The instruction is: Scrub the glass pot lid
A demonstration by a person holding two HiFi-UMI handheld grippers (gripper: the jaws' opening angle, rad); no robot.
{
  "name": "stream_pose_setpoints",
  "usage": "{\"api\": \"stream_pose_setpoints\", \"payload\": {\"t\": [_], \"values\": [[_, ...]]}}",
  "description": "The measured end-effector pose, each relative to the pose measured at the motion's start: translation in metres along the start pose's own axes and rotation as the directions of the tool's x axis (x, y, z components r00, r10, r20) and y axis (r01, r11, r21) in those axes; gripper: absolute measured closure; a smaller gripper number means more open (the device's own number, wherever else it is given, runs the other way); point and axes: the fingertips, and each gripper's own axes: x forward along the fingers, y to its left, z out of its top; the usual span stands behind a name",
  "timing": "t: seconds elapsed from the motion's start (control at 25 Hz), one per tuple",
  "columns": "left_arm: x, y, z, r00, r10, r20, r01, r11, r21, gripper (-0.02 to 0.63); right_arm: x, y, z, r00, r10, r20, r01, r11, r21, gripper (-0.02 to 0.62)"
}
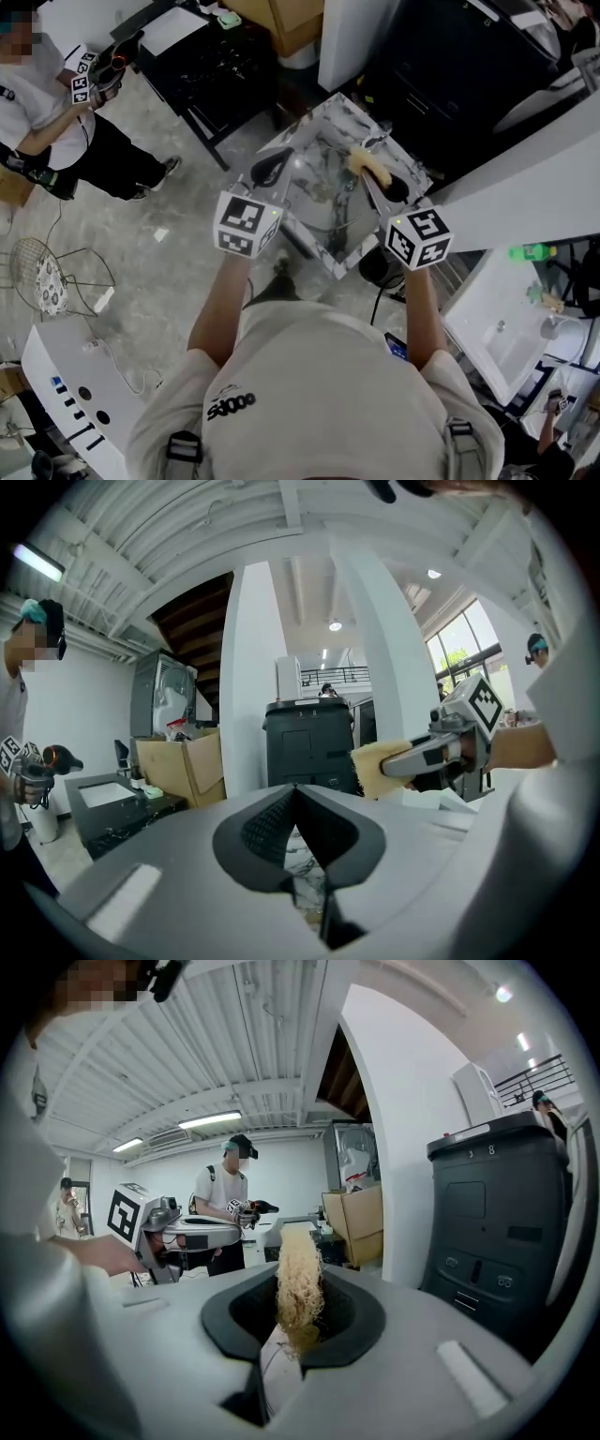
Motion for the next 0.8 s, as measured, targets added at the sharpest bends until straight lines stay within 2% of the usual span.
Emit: {"api": "stream_pose_setpoints", "payload": {"t": [0.48,0.8], "values": [[0.069,0.056,-0.034,0.995,-0.09,-0.053,0.088,0.996,-0.034,0.595,0.079,-0.045,-0.03,0.985,-0.109,-0.131,0.115,0.992,0.043,0.552],[0.098,0.076,-0.067,0.981,-0.17,-0.096,0.165,0.984,-0.063,0.595,0.119,-0.054,-0.05,0.968,-0.16,-0.193,0.178,0.981,0.08,0.552]]}}
